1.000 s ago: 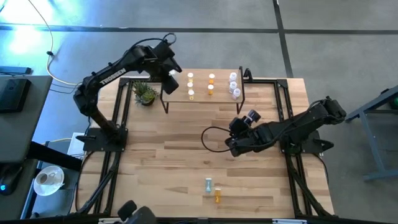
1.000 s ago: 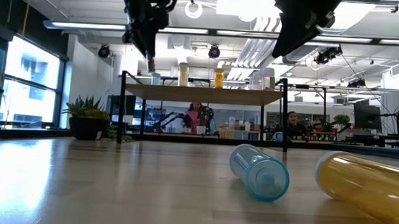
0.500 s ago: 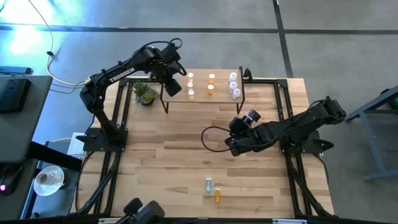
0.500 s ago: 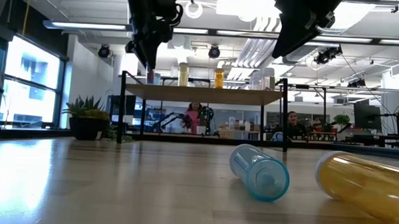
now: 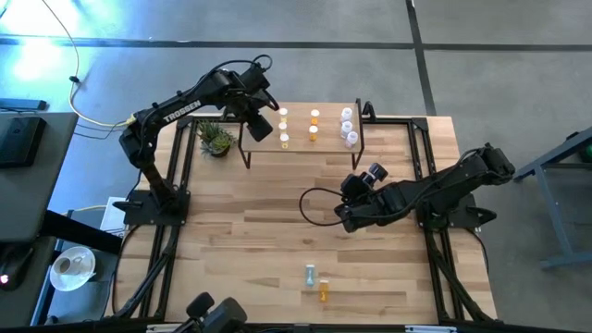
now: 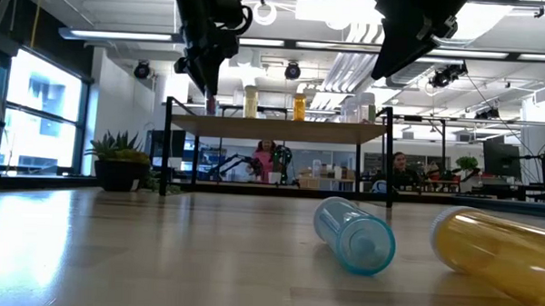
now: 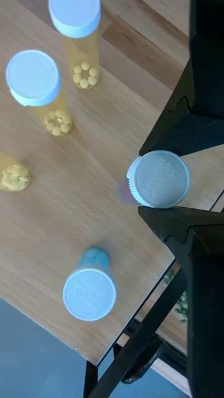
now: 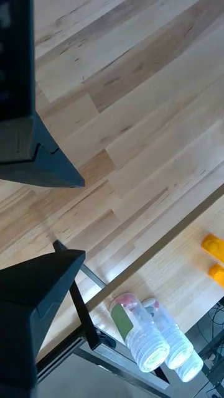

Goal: Pick and place medicine bottles onto shelf by color
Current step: Put the left blue pill bottle on the shelf aligned with the blue pill bottle

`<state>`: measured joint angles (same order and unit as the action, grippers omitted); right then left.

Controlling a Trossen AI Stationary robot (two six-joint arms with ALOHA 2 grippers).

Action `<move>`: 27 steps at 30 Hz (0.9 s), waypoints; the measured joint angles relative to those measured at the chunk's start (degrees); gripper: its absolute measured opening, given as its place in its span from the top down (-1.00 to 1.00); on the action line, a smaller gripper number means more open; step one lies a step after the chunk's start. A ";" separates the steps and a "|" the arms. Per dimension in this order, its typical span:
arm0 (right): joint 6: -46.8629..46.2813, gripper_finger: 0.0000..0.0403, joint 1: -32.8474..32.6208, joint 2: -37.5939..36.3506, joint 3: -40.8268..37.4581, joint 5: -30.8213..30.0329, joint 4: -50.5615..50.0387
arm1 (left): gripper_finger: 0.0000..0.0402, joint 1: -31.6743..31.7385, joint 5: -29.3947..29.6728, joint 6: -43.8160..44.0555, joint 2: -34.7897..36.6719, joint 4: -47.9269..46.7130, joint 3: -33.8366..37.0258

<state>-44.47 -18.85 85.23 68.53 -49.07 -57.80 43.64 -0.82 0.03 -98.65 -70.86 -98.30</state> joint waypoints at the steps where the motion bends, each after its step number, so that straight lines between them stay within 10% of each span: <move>1: 0.00 0.18 0.00 0.00 0.00 0.01 0.00 | 0.44 0.00 0.00 0.37 0.00 0.06 0.00; 27: -0.47 0.18 0.00 0.00 -0.02 1.65 0.07 | 0.44 -1.83 2.99 0.98 -0.81 -1.63 0.07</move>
<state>-44.94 -18.85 85.23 68.51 -47.42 -57.74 41.81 2.17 1.01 -99.46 -72.49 -98.24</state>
